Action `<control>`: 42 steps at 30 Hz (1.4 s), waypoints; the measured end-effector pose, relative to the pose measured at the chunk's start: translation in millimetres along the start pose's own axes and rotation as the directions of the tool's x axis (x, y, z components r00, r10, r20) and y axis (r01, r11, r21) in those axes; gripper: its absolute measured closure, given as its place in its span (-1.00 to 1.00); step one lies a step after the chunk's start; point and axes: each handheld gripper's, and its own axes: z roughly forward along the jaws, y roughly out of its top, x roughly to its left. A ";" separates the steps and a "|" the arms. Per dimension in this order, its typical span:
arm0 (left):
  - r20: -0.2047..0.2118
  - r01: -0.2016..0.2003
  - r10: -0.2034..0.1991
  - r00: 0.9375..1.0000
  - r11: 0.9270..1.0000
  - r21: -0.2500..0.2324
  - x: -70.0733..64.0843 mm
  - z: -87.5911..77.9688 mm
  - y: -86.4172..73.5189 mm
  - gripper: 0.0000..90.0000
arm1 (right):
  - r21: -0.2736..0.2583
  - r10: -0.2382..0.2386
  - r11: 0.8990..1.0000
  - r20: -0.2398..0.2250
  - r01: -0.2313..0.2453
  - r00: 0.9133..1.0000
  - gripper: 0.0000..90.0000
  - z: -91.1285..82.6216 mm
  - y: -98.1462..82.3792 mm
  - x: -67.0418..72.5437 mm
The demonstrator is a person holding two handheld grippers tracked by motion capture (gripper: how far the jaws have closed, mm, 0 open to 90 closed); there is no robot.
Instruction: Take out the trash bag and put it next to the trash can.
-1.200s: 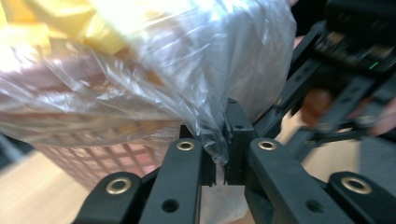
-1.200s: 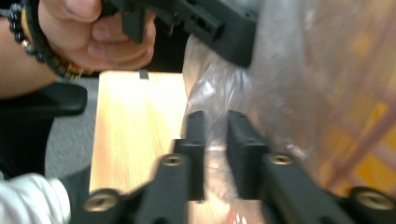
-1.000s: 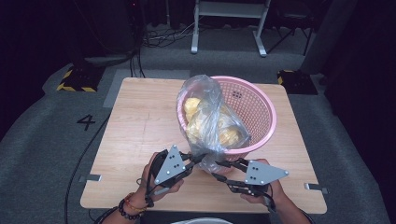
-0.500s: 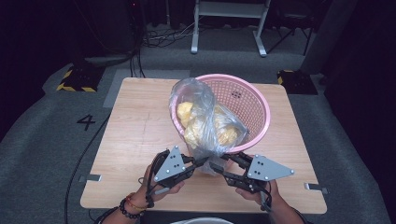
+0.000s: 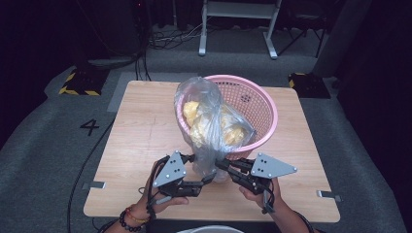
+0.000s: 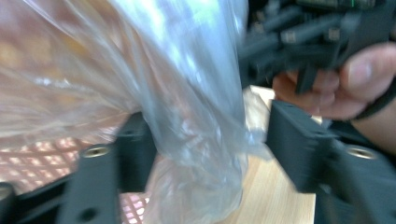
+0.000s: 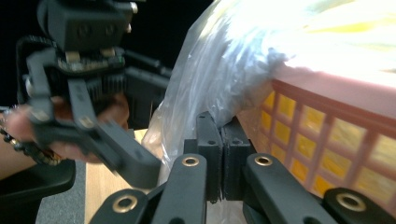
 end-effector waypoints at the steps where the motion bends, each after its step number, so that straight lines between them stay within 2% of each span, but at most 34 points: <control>1: -0.039 0.015 -0.016 0.999 1.000 -0.019 -0.1 -4.5 3.4 -0.47 | -0.003 -0.007 1.000 -0.005 0.007 1.000 0.98 0.0 0.4 0.9; 2: -0.089 0.039 -0.041 0.995 0.999 -0.028 0.1 -8.2 7.3 -0.54 | -0.006 -0.019 1.000 -0.004 0.019 1.000 0.98 0.1 0.9 2.3; 3: -0.104 0.059 -0.063 0.993 0.998 -0.038 0.5 -10.6 10.1 -0.54 | -0.008 -0.029 1.000 -0.003 0.029 1.000 0.98 0.3 1.3 3.7; 4: -0.104 0.059 -0.063 0.993 0.998 -0.038 0.5 -10.6 10.1 -0.57 | -0.008 -0.029 1.000 -0.003 0.029 1.000 0.98 0.3 1.3 3.7; 5: -0.078 0.095 -0.100 0.992 0.994 -0.063 1.5 -15.5 17.1 -0.60 | -0.005 -0.045 0.999 0.002 0.045 0.999 0.98 1.3 2.5 6.3; 7: -0.087 0.086 -0.091 0.992 0.994 -0.060 0.2 -15.3 20.1 -0.61 | -0.006 -0.055 0.998 0.000 0.055 0.998 0.98 2.1 3.1 7.5; 8: -0.117 0.047 -0.052 0.992 0.998 -0.044 -2.7 -13.0 24.7 -0.64 | -0.002 -0.079 0.997 0.000 0.079 0.997 0.98 3.9 4.8 10.7; 9: -0.126 0.048 -0.052 0.991 0.998 -0.035 -2.8 -10.9 26.7 -0.64 | -0.001 -0.095 0.996 0.001 0.095 0.996 0.98 4.8 5.7 12.2; 10: -0.110 0.057 -0.059 0.992 0.998 -0.024 -1.9 -9.3 28.2 -0.64 | -0.002 -0.107 0.994 -0.005 0.107 0.994 0.98 5.5 6.7 13.9; 11: -0.110 0.057 -0.059 0.992 0.998 -0.024 -1.9 -9.3 28.2 -0.65 | 0.000 -0.126 0.992 -0.005 0.126 0.992 0.98 6.1 7.5 15.7; 12: -0.109 0.063 -0.063 0.992 0.998 -0.003 -1.1 -6.5 30.5 -0.67 | 0.001 -0.145 0.989 -0.002 0.145 0.989 0.98 6.6 7.9 17.3; 13: -0.109 0.063 -0.063 0.992 0.998 -0.003 -1.1 -6.5 30.5 -0.64 | 0.008 -0.165 0.986 0.005 0.165 0.986 0.98 7.1 8.1 18.2; 14: -0.120 0.056 -0.055 0.991 0.998 0.005 -1.8 -6.3 31.8 -0.53 | 0.010 -0.175 0.984 0.007 0.175 0.984 0.97 7.1 7.9 18.3; 15: -0.150 0.043 -0.042 0.988 0.999 0.004 -2.8 -7.4 33.0 -0.53 | 0.010 -0.175 0.984 0.007 0.175 0.984 0.97 7.1 7.9 18.3; 16: -0.170 0.024 -0.021 0.985 1.000 0.012 -3.3 -9.0 34.1 -0.24 | 0.005 -0.169 0.986 0.002 0.169 0.986 0.95 5.8 7.0 17.0; 18: -0.187 -0.010 0.018 0.982 0.999 0.044 -2.7 -10.6 34.6 0.10 | 0.003 -0.169 0.986 0.004 0.169 0.986 0.92 4.3 6.2 16.6; 20: -0.189 -0.014 0.022 0.982 0.999 0.047 -1.9 -11.1 34.6 0.30 | -0.004 -0.170 0.985 -0.006 0.170 0.985 0.88 2.4 5.4 17.0; 22: -0.172 -0.015 0.028 0.985 0.997 0.076 1.5 -10.2 34.6 0.38 | -0.002 -0.175 0.985 -0.009 0.175 0.985 0.85 1.8 4.6 17.8; 24: -0.154 -0.009 0.023 0.988 0.996 0.093 5.4 -6.9 32.7 0.42 | 0.000 -0.149 0.989 -0.030 0.149 0.988 0.82 1.2 2.6 18.5; 25: -0.125 -0.005 0.021 0.992 0.992 0.130 10.3 -2.0 29.1 0.42 | 0.002 -0.142 0.990 -0.035 0.142 0.989 0.82 0.7 1.5 19.0; 30: -0.097 -0.014 0.026 0.995 0.994 0.113 16.6 -1.1 24.7 0.89 | 0.007 -0.123 0.992 -0.048 0.123 0.991 0.80 -0.8 -2.0 17.5; 32: -0.099 -0.038 0.047 0.994 0.994 0.098 19.2 -2.6 24.3 0.95 | 0.019 -0.111 0.993 -0.056 0.112 0.992 0.69 -3.6 -6.5 15.7; 34: -0.118 -0.058 0.068 0.991 0.995 0.083 19.5 -3.8 24.4 0.96 | 0.025 -0.106 0.994 -0.069 0.108 0.992 0.52 -7.5 -9.8 14.4; 35: -0.118 -0.058 0.068 0.991 0.995 0.083 19.5 -3.8 24.4 0.97 | 0.025 -0.106 0.994 -0.069 0.108 0.992 0.52 -7.5 -9.8 14.4; 37: -0.128 -0.073 0.079 0.989 0.996 0.056 21.0 -7.5 25.9 0.97 | 0.040 -0.077 0.996 -0.095 0.081 0.992 0.35 -15.8 -16.0 8.8; 40: -0.138 -0.082 0.087 0.986 0.996 0.043 22.4 -11.3 28.2 0.97 | 0.049 -0.051 0.997 -0.106 0.056 0.993 0.27 -22.7 -20.1 3.2; 42: -0.162 -0.079 0.081 0.983 0.997 0.015 27.3 -16.3 30.8 0.96 | 0.056 -0.023 0.998 -0.136 0.031 0.990 0.15 -38.0 -25.5 -7.6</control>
